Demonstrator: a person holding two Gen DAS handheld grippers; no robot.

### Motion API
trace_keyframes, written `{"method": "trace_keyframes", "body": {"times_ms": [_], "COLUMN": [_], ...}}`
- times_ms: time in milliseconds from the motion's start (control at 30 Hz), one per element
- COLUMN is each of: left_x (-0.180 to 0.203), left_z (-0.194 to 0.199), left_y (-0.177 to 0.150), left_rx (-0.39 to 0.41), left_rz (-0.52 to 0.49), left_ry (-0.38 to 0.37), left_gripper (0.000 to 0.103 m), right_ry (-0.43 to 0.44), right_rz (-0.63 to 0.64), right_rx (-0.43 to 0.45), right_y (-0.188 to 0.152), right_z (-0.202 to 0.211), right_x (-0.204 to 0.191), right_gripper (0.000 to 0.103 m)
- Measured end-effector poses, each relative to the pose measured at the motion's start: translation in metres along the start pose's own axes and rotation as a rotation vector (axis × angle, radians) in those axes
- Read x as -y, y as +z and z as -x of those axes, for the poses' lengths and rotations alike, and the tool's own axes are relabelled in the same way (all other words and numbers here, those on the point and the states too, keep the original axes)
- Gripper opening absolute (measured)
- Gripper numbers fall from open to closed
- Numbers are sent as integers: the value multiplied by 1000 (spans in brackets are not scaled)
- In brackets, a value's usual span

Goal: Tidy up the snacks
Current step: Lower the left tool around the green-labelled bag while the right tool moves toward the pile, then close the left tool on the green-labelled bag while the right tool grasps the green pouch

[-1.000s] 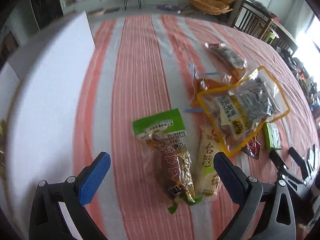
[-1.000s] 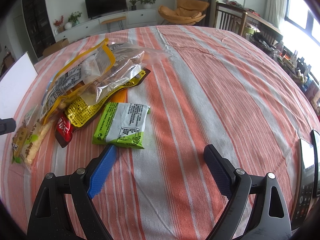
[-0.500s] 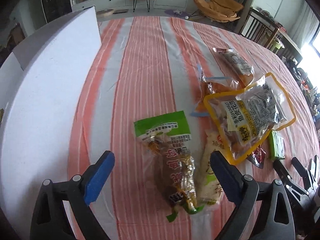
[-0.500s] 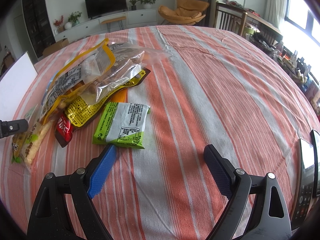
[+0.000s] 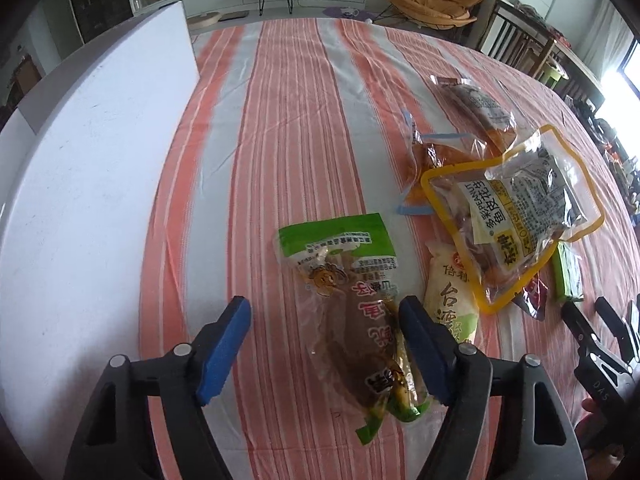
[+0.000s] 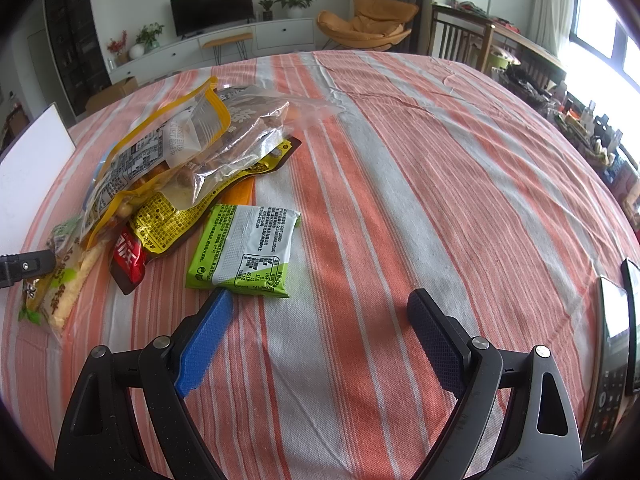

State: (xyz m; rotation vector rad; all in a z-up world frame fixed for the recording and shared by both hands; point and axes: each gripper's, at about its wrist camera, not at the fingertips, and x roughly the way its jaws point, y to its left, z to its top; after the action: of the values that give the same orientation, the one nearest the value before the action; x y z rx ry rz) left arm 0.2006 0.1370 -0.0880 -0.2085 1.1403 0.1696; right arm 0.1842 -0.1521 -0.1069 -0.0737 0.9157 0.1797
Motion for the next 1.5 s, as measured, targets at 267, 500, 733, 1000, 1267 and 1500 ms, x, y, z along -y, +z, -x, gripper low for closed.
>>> {"method": "trace_keyframes", "body": {"times_ms": [267,500,733,1000,1267,1500], "left_x": [-1,-23,-23,-20,-19,-56], "left_z": [23,60,66,80,112,166], "left_y": [-9,-39,-62,-68,-70,-67], "left_rx": [23,50,34,74,115,154], "left_rz": [-18,53,22,12,2,85], "left_ry": [-39,-147,-188,-200,-282,-396], "left_gripper": [37,37,37,37,37,37], "right_ry": [7,330,416,179,287,472], "right_rz": [4,-217,-199,0,-130,-170], "right_rx": [-1,46,-113,-182,-134,-177], "right_y": [0,-4,24,45,23,8], "right_z": [0,16,-4,-24,27,71], "right_x": [0,49,34,-18,21,5], "right_gripper": [91,89,89,69,52,52]}}
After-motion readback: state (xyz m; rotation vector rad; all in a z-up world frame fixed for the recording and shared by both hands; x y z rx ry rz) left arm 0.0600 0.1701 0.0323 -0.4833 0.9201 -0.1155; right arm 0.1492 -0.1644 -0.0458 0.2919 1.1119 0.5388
